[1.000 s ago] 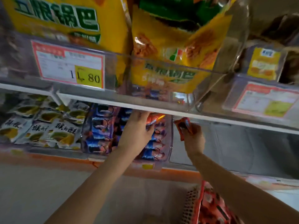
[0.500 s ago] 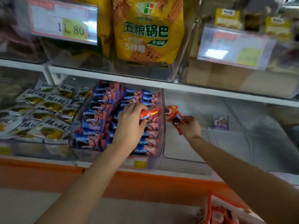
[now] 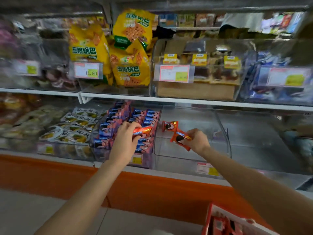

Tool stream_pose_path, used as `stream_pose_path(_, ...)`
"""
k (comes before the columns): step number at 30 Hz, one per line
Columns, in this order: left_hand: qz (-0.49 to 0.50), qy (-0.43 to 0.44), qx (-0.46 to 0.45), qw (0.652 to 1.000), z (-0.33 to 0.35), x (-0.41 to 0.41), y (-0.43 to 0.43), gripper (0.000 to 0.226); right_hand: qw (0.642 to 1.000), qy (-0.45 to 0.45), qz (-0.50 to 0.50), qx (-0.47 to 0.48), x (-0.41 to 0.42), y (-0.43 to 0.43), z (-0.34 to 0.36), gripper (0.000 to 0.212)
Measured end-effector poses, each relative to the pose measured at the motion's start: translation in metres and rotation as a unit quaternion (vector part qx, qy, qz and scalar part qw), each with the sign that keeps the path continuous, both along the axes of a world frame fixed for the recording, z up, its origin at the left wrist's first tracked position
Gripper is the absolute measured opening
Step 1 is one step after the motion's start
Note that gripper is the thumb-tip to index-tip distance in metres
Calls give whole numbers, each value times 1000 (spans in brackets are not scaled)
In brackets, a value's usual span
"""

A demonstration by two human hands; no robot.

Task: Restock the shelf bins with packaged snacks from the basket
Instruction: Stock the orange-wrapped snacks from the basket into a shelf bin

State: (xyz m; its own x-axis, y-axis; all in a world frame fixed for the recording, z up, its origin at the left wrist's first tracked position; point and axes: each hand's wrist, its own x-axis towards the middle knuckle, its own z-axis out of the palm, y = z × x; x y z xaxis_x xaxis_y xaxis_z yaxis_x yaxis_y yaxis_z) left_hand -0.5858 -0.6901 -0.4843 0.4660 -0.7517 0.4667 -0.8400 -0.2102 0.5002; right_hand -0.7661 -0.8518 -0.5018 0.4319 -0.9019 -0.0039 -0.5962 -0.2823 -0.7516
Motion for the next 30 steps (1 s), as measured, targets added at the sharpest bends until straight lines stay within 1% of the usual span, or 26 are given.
stream_pose_path(4,7,-3,-11,1000,0,6,-8,33,1000,17,-5,-13,8,-22,-10,34)
stream_pose_path(8,22,32,-12,999,-7,18,-18,43,997,63,-10,-50,35,-55,-27,39)
stream_pose_path(10,32,37,-6,999,-13,25,-22,46,996,77,-4,-54,50,-69,-34,42)
stream_pose_path(14,52,30,-33,998,-23,38,-30,43,993,102,0,-62,79,-95,-46,55)
stream_pose_path(17,44,22,-56,997,-28,44,-40,38,991,117,-7,-57,94,-108,-52,58)
stream_pose_path(21,16,3,-66,998,-31,50,-56,35,986,148,-14,-71,109,-126,-63,55)
stream_pose_path(23,1,4,-72,997,-33,52,-61,35,985,159,-8,-68,114,-132,-64,49)
stream_pose_path(24,-5,5,-73,997,-33,53,-64,35,985,153,17,-71,117,-136,-66,43)
stream_pose_path(25,-10,8,-74,997,-34,53,-66,35,975,181,50,-115,121,-137,-67,36)
stream_pose_path(27,-10,36,-72,997,-35,53,-69,39,963,202,76,-160,125,-141,-71,27)
stream_pose_path(28,-8,56,-71,996,-35,53,-69,43,964,205,58,-160,124,-144,-76,28)
stream_pose_path(29,-7,74,-69,995,-35,54,-69,47,950,235,49,-198,125,-147,-80,33)
stream_pose_path(30,-8,87,-70,994,-36,54,-69,49,929,276,39,-242,125,-147,-82,38)
